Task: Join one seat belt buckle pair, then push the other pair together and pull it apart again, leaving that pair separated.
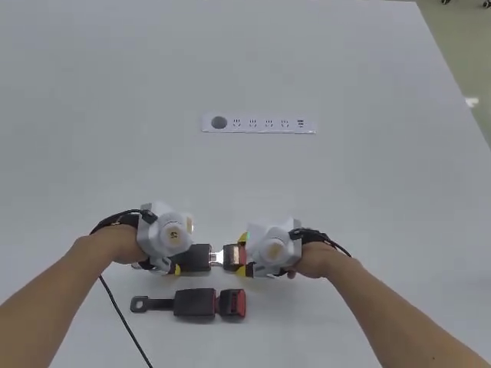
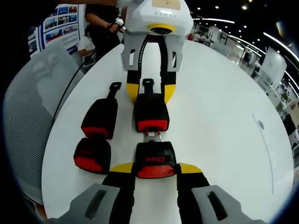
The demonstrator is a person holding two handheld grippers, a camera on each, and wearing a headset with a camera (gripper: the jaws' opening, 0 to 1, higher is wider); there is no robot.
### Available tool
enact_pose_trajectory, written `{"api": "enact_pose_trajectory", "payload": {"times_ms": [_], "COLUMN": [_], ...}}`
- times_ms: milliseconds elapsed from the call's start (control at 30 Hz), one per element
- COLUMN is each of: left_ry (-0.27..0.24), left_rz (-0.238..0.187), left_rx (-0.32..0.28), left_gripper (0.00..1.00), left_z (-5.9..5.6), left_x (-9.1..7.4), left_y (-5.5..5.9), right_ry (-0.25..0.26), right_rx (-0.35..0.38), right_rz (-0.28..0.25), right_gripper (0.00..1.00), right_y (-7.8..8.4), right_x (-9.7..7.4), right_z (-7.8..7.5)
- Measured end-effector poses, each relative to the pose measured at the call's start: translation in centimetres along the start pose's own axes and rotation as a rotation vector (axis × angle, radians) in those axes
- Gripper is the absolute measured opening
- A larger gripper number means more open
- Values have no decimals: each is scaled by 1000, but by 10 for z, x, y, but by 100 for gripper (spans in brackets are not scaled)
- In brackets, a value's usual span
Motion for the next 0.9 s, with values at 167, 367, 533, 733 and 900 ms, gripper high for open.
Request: {"api": "enact_pose_trajectory", "payload": {"times_ms": [167,367,533,733,900], "left_ry": [4,6,3,5,9], "left_rz": [-1,-16,-28,-59,-62], "left_rx": [5,7,12,12,19], "left_gripper": [31,31,31,31,31], "left_z": [1,2,2,-1,-1], "left_x": [1,1,1,0,-2], "left_y": [2,4,4,5,5], "right_ry": [5,12,12,3,-6], "right_rx": [5,17,16,16,15], "right_rz": [-10,-20,-28,-31,-28], "right_gripper": [31,31,31,30,30], "right_y": [1,1,1,0,-1], "right_x": [0,0,1,2,2], "right_z": [0,1,1,1,0]}}
Point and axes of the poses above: the centre of the closed fingertips' face, and the gripper's own axes: x roughly forward along the fingers, z roughly to its left, y roughly out of its underside, the point moved 9 cm from there along -x, roughly backward along the fingers, and after that the axes turned 11 degrees about -x, right-handed, at the moved point
